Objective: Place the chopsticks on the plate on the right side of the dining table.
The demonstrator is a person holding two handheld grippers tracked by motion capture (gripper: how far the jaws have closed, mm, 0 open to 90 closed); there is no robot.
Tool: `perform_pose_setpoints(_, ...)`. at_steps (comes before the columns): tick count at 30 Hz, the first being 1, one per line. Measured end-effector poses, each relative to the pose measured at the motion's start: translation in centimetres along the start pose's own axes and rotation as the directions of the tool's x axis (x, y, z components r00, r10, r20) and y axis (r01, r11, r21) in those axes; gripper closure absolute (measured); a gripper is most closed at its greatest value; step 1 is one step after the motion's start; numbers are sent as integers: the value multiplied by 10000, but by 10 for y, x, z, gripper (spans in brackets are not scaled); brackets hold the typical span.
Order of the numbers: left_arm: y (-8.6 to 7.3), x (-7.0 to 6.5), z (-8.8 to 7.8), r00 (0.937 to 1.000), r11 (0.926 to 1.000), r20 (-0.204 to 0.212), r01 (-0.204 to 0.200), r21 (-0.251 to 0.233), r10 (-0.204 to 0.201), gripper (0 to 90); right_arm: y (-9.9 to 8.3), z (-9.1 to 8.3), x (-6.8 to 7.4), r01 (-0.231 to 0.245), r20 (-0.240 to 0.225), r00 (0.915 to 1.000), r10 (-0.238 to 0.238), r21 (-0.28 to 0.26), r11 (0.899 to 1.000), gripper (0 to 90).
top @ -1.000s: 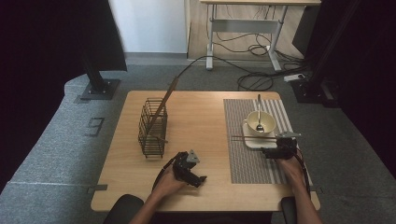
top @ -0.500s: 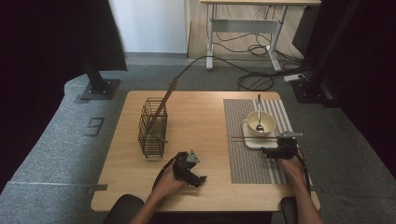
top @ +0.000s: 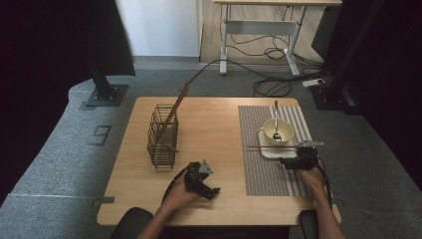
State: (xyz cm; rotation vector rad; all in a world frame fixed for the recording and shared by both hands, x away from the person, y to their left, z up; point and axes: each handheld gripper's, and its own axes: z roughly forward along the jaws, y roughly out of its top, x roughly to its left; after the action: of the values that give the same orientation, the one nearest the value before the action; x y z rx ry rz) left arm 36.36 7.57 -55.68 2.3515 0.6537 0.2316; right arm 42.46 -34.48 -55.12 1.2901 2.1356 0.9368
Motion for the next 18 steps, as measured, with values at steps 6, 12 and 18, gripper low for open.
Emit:
perform_pose_setpoints(6, 0, 0, 0, 10000, 10000, 1, 3, -4, -3, 0, -5, -14, 1, -95, 53, 9999, 95, 13, 10000, 0)
perform_pose_setpoints(12, 0, 0, 0, 10000, 10000, -1, 2, 0, -2, 0, -10, -27, 7, 19, 208, 9998, -18, -7, 10000, 0)
perform_pose_setpoints(18, 0, 0, 0, 10000, 10000, 2, 8, -12, -8, 0, -14, -43, 12, -207, 9, 9998, 207, -18, 9998, 0)
